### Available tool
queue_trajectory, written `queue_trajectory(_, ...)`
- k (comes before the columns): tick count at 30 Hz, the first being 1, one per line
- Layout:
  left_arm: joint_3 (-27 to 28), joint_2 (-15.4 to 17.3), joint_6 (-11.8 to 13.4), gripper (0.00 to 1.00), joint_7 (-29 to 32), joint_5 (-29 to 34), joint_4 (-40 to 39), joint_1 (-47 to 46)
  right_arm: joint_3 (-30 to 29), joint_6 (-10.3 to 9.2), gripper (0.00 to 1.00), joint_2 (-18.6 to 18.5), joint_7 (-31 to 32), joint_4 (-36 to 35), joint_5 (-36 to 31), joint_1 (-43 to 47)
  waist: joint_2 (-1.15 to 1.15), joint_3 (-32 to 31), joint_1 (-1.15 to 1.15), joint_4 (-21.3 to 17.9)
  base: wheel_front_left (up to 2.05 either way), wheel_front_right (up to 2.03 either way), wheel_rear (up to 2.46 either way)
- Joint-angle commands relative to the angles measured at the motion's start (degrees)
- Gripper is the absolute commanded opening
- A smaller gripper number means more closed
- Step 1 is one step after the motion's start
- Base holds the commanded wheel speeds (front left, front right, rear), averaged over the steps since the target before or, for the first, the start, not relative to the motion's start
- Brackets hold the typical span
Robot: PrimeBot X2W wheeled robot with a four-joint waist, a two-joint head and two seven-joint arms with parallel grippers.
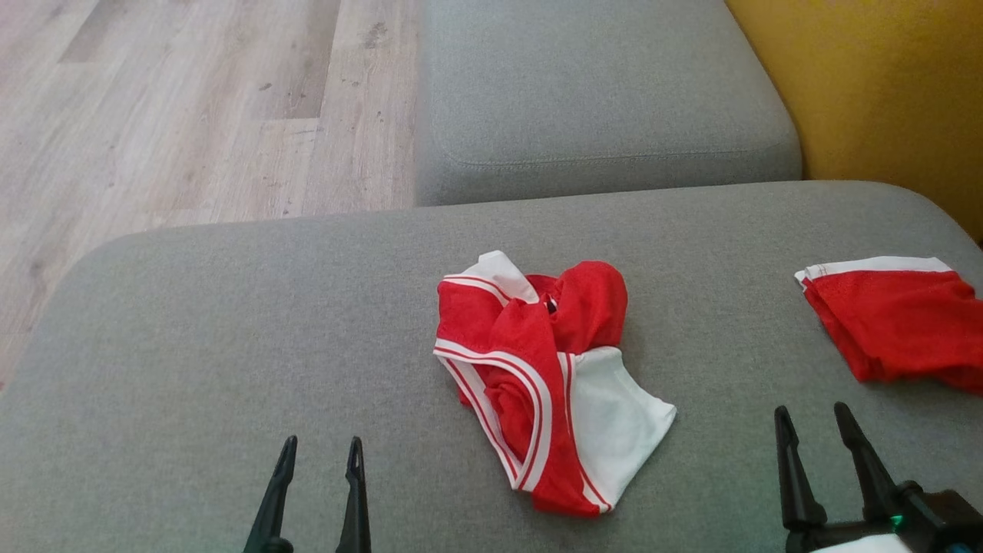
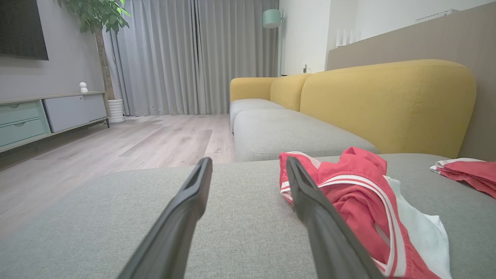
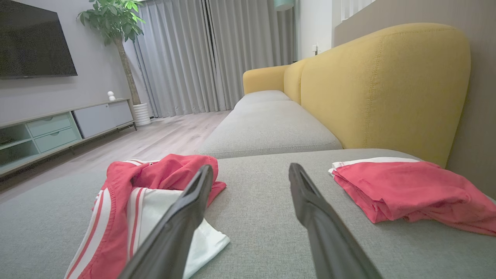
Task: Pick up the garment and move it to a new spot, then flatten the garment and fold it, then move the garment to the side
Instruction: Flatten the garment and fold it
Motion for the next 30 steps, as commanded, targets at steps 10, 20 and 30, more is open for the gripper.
queue_trajectory(10,1.8,-0.9,0.3,1.0,-0.5,1.0,-1.8,-2.3,1.4,0.37,1.0,-0.6,-0.3,-1.5,0.2,-1.8,0.0,-0.1,0.0,0.1,0.0,0.0,0.0)
queue_trajectory(20,0.5,-0.9,-0.5,1.0,-0.5,-0.6,-1.3,-2.3,1.4,0.37,1.0,-1.0,-0.3,-1.4,0.1,-2.3,0.0,1.1,0.0,0.5,0.0,0.0,0.0)
queue_trajectory(30,-8.2,-0.9,-7.8,1.0,-0.5,-9.2,8.9,-5.7,2.9,0.37,1.0,-2.4,-0.3,-2.0,1.5,-3.6,0.0,5.5,0.0,-0.2,0.0,0.0,0.0)
